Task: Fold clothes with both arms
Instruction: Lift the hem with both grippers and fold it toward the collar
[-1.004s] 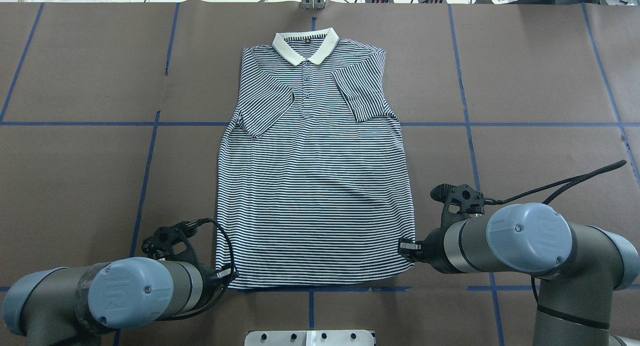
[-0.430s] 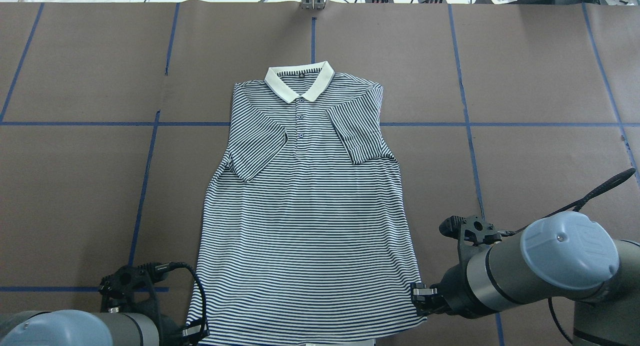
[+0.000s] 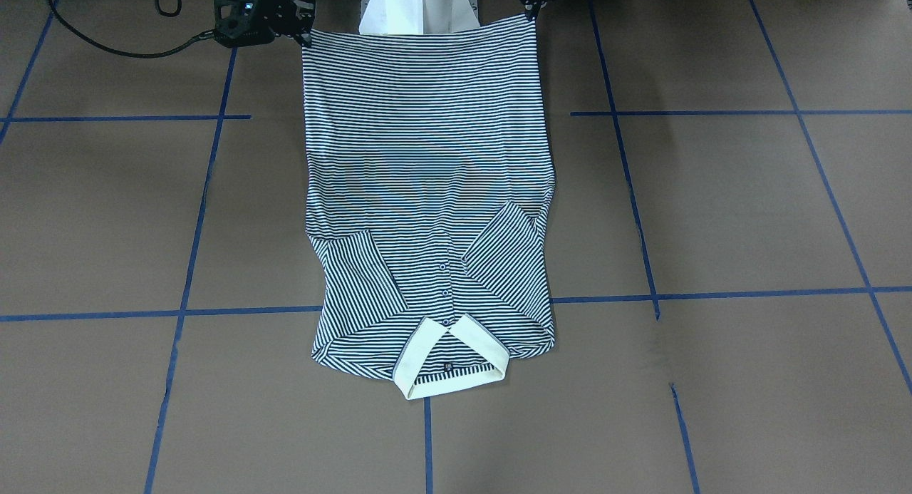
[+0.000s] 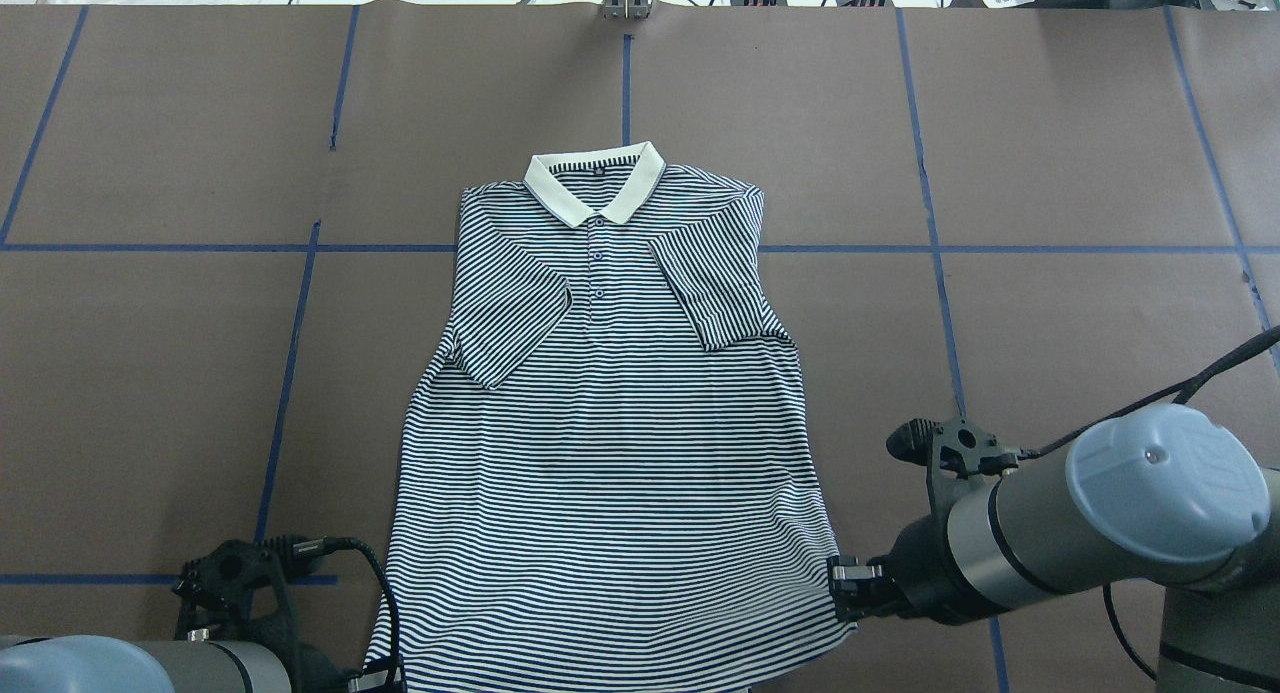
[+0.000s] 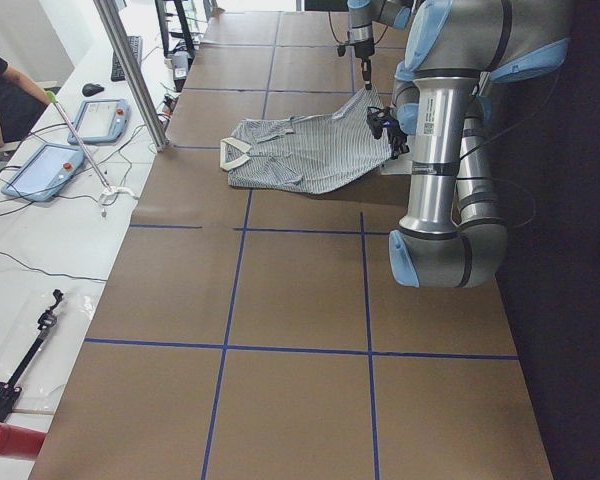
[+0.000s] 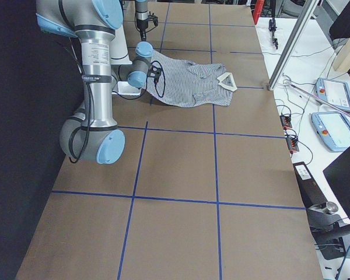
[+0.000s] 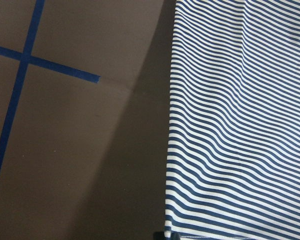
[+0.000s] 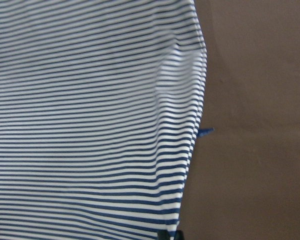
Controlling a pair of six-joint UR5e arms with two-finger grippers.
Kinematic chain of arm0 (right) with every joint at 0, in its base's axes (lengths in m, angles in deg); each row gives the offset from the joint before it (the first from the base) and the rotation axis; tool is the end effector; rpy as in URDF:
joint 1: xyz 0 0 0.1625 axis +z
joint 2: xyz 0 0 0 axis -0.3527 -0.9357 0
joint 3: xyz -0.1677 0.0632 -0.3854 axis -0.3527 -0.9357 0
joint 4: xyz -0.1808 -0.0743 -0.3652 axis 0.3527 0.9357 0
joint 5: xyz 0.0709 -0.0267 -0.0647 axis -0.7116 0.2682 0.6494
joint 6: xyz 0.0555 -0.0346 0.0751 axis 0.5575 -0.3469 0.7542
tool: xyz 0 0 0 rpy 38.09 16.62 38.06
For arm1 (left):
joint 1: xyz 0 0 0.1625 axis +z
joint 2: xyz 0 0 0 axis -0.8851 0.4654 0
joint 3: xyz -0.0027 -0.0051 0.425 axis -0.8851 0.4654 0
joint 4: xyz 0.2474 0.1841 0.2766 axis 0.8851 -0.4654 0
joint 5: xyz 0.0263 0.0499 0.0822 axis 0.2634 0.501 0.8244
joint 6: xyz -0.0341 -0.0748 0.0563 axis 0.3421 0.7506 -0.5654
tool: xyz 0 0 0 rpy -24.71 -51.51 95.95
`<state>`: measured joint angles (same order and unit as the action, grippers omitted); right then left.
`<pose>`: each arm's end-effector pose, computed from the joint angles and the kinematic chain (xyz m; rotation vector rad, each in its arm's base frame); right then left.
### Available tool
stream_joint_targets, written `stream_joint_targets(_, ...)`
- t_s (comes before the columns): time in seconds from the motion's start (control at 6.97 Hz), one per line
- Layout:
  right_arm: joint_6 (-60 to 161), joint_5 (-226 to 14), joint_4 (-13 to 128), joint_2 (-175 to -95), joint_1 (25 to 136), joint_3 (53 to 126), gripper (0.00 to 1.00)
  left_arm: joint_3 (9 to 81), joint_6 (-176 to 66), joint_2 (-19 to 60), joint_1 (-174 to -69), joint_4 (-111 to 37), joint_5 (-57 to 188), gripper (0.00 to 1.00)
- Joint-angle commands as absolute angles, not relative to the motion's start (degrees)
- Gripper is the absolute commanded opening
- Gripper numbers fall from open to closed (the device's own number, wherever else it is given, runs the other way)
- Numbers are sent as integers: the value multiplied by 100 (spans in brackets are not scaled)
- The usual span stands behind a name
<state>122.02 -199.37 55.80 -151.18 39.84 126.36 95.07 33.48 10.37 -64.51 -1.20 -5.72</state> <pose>-0.3860 -0.2280 0.2758 -0.2280 -1.0669 0.0249 0.3981 -0.1437 0.2248 -0.1354 0.8850 -0.2287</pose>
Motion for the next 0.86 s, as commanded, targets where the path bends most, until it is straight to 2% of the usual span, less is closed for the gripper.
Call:
stream_joint_targets(0.0,11226,-19893,5568,-14637,4795,12101,0,9348,2308,1334,-7460,-145,-592,0)
stream_joint_targets(0.14,10830,-19919,5551,-14331,5260,11733,0,9164,1659,1361,-8101,-162,-687,0)
stream_joint_targets(0.29,10582,-19893,5551,-13893,5691,11129,0,8614,1121,1675,-8795,-180,-967,0)
stream_joint_targets(0.43,10519,-19910,5551,-13323,6069,10462,0,7982,820,2052,-9219,-215,-996,0)
stream_joint_targets(0.72,10440,-19928,5551,-12731,6554,9763,0,7171,650,2301,-9688,-1001,-1074,0)
